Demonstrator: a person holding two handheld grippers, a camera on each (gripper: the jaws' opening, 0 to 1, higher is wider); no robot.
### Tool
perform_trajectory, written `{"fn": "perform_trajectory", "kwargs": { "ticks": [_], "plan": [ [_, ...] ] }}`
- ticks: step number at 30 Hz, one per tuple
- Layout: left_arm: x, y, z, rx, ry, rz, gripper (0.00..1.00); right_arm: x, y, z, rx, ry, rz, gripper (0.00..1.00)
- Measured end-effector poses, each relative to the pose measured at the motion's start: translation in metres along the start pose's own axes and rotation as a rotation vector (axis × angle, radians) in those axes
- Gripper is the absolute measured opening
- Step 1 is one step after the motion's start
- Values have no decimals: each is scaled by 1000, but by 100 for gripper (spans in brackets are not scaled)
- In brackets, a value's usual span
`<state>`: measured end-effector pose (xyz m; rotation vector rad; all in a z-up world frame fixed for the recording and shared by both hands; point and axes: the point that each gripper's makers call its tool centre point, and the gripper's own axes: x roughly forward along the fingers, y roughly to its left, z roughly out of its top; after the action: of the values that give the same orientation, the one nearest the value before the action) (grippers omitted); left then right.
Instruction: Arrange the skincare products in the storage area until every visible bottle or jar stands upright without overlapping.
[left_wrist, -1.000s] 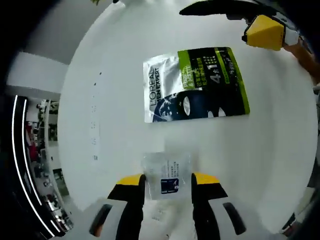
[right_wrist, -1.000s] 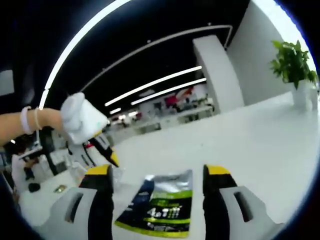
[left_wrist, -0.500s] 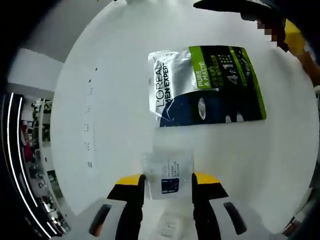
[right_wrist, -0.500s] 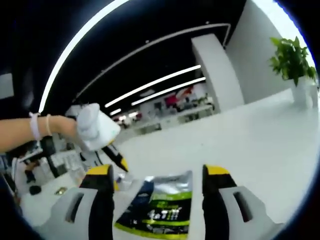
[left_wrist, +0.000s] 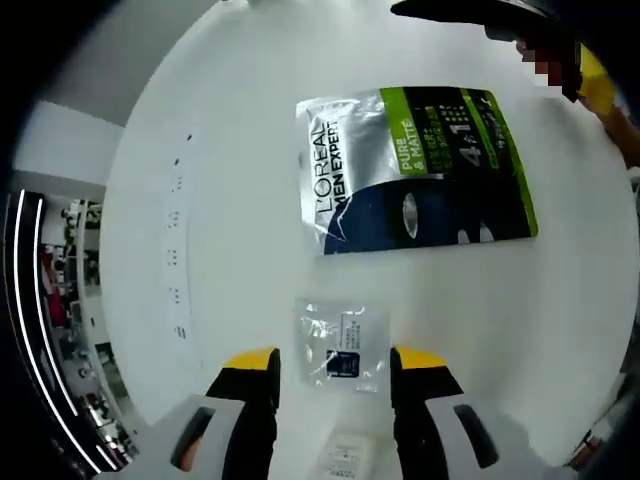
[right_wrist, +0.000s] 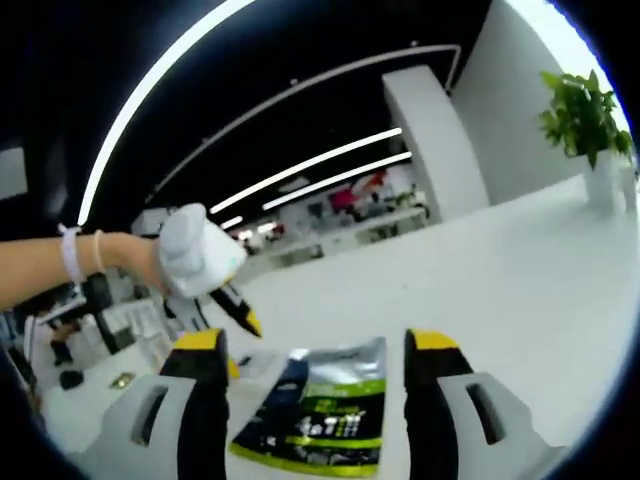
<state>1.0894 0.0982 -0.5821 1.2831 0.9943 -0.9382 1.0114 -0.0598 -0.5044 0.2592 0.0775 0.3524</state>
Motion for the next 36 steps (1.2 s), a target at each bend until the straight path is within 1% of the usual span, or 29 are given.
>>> {"fn": "perform_trajectory", "kwargs": {
  "ticks": [2, 3, 4, 6, 8, 10, 11, 13, 14, 15, 16, 17, 18, 19, 20, 21, 23, 24, 25, 27, 28, 29, 30, 31, 32, 33, 34, 35, 36],
  "plan": [
    [-1, 3, -3, -25, 9, 31, 52, 0, 0, 1, -6, -3, -1, 71],
    [-1, 4, -3, -27, 13, 34, 57, -1, -1, 3, -9, -6, -2, 71],
    [-3, 3, -4, -20, 20, 38, 59, -3, -1, 5, -15, -14, -4, 71],
    [-12, -6, -2, -5, 5, 38, 60, -4, -2, 7, -14, -21, -5, 71],
    [-19, -8, 1, -5, -6, 51, 66, -6, -3, 8, -12, -27, -9, 72],
    [-34, -10, 4, -12, -27, 67, 68, -7, -5, 8, -9, -28, -11, 72],
    [-44, -7, 8, -14, -47, 97, 68, -7, -5, 8, -5, -29, -12, 72],
    [-63, -12, 10, -2, -60, 110, 67, -8, -5, 7, 3, -29, -9, 72],
    [-74, -13, 11, 8, -69, 131, 67, -8, -5, 6, 6, -27, -5, 72],
    [-78, -14, 11, 12, -69, 136, 67, -8, -4, 5, 10, -25, -2, 72],
    [-90, -17, 9, 23, -70, 145, 67, -8, -4, 6, 12, -27, 1, 72],
    [-103, -22, 7, 11, -68, 163, 68, -8, -3, 6, 14, -31, 5, 72],
    [-110, -24, 4, -4, -58, 184, 67, -8, -2, 6, 18, -33, 8, 73],
    [-124, -30, -1, 35, -33, 223, 67, -8, -1, 6, 19, -32, 13, 73],
    [-128, -32, -2, 55, -27, 231, 70, -8, -1, 6, 20, -30, 18, 72],
    [-140, -36, -4, 89, -24, 274, 75, -8, 0, 5, 21, -29, 21, 73],
    [-158, -36, -4, 84, -44, 359, 87, -6, 2, 4, 18, -26, 25, 73],
    [-168, -34, -3, 97, -54, 414, 91, -6, 2, 2, 16, -21, 27, 73],
    [-188, -30, -3, 140, -67, 540, 92, -5, 3, 1, 15, -14, 29, 73],
    [-199, -32, -5, 173, -74, 589, 94, -4, 5, -3, 12, -2, 35, 73],
    [-216, -34, -9, 168, -90, 672, 93, -3, 6, -5, 7, 5, 38, 73],
    [-226, -37, -16, 169, -91, 719, 93, -3, 6, -6, 4, 7, 39, 73],
    [-234, -42, -25, 184, -76, 757, 94, -3, 6, -8, -1, 12, 40, 73],
    [-237, -44, -28, 201, -65, 772, 96, -3, 6, -9, -5, 17, 39, 73],
    [-240, -48, -34, 227, -57, 803, 98, -3, 6, -10, -9, 21, 40, 73],
    [-243, -55, -46, 230, -36, 821, 96, -3, 6, -10, -11, 25, 40, 73],
    [-244, -62, -53, 228, -43, 825, 94, -3, 6, -11, -11, 25, 40, 73],
    [-244, -70, -65, 211, -61, 832, 93, -2, 6, -11, -7, 23, 42, 73],
    [-243, -71, -77, 190, -71, 820, 93, -1, 5, -11, -4, 22, 44, 73]
  ]
}}
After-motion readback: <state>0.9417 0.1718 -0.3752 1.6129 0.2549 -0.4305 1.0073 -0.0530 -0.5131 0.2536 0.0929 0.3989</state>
